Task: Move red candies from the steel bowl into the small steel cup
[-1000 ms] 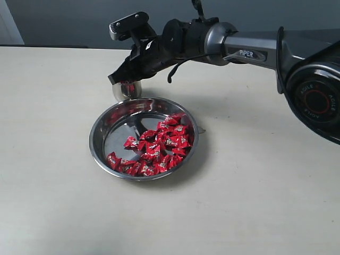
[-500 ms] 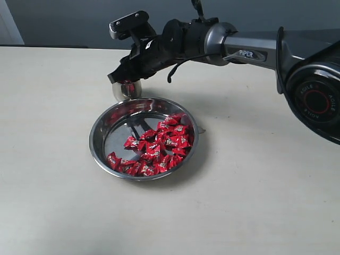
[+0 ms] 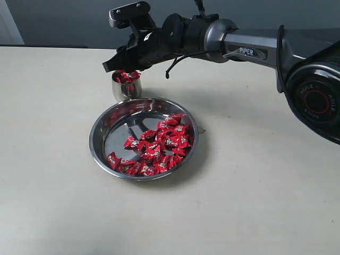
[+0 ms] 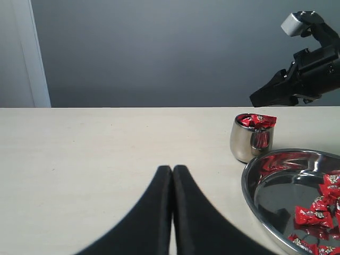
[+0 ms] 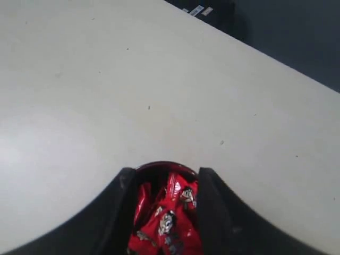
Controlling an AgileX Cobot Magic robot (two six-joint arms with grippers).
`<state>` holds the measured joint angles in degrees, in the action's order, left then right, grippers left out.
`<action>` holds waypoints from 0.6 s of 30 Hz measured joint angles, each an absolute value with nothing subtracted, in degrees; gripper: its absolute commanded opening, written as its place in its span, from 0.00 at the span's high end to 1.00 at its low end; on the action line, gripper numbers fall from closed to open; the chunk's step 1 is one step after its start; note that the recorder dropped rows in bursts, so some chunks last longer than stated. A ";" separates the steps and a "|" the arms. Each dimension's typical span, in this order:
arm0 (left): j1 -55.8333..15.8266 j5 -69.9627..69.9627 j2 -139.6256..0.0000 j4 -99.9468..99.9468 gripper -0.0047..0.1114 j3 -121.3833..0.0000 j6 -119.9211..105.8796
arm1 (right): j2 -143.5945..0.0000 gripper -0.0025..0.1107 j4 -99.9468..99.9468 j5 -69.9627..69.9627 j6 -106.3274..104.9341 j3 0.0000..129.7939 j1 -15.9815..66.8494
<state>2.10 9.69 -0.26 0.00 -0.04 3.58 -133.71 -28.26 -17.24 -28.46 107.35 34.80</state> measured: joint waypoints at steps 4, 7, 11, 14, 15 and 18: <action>2.10 9.69 -0.26 0.00 0.96 -0.04 3.58 | -133.71 0.64 -28.26 -17.24 -28.34 107.35 34.80; 2.10 9.69 -0.26 0.00 0.96 -0.04 3.58 | -133.30 0.64 -28.87 -18.14 -28.34 107.35 34.80; 2.10 9.69 -0.26 0.00 0.96 -0.04 3.58 | -132.06 0.64 -29.61 -20.49 -28.34 107.35 34.80; 2.10 9.69 -0.26 0.00 0.96 -0.04 3.58 | -131.03 0.64 -29.74 -23.06 -28.34 107.35 34.80; 2.10 9.69 -0.26 0.00 0.96 -0.04 3.58 | -130.72 0.64 -29.83 -24.20 -28.34 107.35 34.80; 2.10 9.69 -0.26 0.00 0.96 -0.04 3.58 | -129.78 0.66 -29.83 -26.96 -28.34 107.35 34.80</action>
<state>2.10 9.69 -0.26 0.00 -0.04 3.58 -129.78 -29.83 -26.96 -28.34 107.35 34.80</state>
